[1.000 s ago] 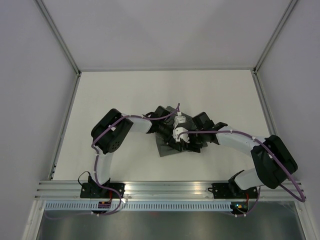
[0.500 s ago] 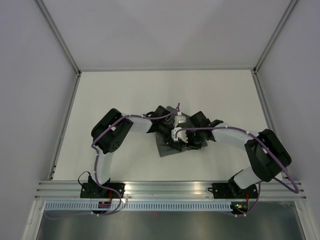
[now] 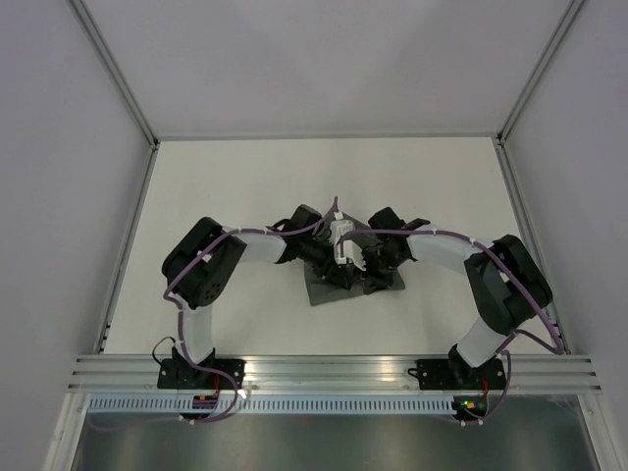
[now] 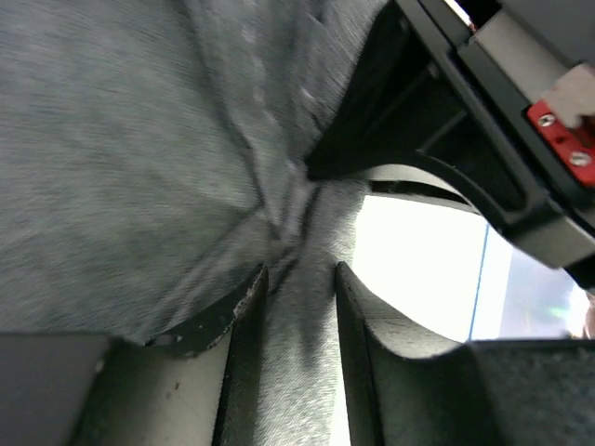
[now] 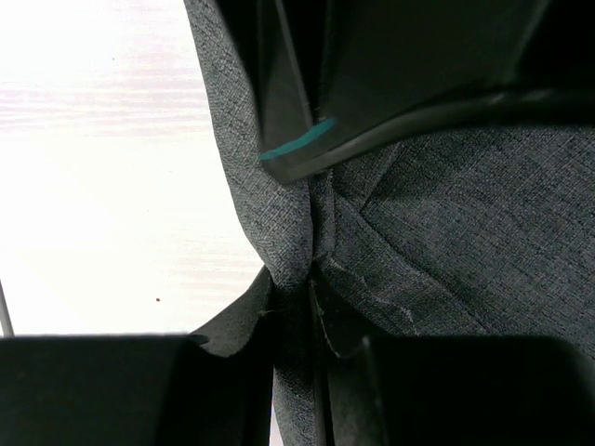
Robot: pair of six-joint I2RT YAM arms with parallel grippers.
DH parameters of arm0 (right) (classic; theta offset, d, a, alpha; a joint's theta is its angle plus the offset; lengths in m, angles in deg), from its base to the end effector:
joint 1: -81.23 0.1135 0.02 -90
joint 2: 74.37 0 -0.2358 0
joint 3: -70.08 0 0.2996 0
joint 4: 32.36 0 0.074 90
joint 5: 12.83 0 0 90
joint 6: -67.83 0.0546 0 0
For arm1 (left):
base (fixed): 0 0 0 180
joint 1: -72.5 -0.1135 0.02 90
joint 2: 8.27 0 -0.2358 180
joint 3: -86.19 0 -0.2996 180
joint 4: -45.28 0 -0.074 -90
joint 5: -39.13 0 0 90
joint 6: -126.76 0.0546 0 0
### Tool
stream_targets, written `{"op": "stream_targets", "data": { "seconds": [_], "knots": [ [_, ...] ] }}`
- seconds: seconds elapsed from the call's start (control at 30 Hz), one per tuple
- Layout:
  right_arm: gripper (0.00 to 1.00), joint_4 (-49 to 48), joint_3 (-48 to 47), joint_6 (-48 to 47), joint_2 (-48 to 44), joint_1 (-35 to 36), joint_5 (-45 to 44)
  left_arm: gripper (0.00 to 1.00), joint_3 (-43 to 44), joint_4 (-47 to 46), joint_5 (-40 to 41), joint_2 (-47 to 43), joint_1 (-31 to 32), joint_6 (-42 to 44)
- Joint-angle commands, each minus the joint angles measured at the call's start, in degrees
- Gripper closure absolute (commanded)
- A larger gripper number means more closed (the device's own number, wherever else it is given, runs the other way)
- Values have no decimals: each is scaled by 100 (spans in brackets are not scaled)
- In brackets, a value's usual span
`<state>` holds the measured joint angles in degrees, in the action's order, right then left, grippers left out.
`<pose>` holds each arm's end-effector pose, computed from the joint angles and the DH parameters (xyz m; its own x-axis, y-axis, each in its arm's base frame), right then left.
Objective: Fold the napkin, place the utensils inside, and roll it up
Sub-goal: Roll the napkin with the utensil
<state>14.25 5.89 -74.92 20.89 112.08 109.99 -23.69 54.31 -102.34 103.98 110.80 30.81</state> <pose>0.2628 0.1915 0.0766 -0.0856 -0.8303 -0.5507 -0.9886 0.0020 0.1507 0.2868 -0.2809 0.0466 -0.6879 0.4610 -0.5606 0.7036 0.2338 -0.6710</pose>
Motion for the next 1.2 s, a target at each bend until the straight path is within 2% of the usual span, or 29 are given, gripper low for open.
{"op": "stream_targets", "data": {
  "seconds": [0.0, 0.2, 0.37, 0.47, 0.57, 0.7, 0.9, 1.17],
  "knots": [
    [87, 485, -114, -209, 369, -131, 321, 59, -108, -485, 505, -405, -130, -406],
    [87, 1012, -492, -481, 861, -325, 497, 58, -450, -1030, 1093, -888, -218, -740],
    [87, 1452, -861, -657, 1283, -474, 647, 58, -977, -1478, 2077, -1871, -236, -907],
    [87, 1610, -1046, -684, 1582, -562, 708, 58, -1574, -1882, 2481, -2548, -227, -995],
    [87, 1751, -1239, -693, 1811, -598, 726, 57, -2032, -2146, 2965, -3199, -104, -829],
    [87, 1935, -1538, -658, 2066, -624, 744, 56, -2402, -2147, 3897, -3753, 614, -110],
    [87, 2093, -1828, -587, 2330, -633, 612, 53, -2183, -1673, 5048, -3395, 1722, 839],
    [87, 2331, -2127, -508, 2637, -633, 550, 52, -1559, -1330, 5524, -2428, 2277, 1526]
  ]
}}
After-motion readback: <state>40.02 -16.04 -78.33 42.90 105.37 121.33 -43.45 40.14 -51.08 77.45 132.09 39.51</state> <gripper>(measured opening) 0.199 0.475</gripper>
